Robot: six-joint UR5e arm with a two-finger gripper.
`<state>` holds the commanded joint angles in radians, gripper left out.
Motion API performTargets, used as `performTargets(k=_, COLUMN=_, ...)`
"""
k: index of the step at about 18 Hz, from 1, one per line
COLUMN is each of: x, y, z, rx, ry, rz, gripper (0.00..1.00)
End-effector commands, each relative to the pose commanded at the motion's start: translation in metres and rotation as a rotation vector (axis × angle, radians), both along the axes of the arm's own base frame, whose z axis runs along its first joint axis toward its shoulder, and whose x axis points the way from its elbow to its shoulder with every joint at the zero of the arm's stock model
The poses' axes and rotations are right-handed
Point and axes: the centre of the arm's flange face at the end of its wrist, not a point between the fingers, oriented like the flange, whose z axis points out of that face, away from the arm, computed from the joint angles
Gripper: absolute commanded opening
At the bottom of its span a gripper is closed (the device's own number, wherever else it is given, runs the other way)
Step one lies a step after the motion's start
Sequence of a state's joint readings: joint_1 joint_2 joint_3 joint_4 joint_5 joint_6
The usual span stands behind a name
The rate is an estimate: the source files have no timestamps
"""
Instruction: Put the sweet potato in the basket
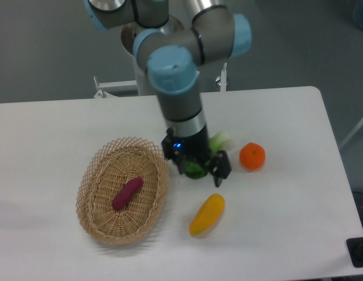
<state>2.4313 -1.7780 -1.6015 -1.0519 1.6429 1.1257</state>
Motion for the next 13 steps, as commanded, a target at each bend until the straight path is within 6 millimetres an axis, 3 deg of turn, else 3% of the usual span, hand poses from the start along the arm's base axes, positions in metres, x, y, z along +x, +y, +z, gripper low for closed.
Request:
performTargets(k=4, x=-0.0027, y=-0.0147, z=0.0073, rx=-0.05, ry=-0.003, rz=-0.099, gripper=1.0)
performTargets(k=13, x=-0.0027, y=-0.0158, z=0.0048, rx=-0.04, ry=-0.006, rz=-0.097, gripper=1.0)
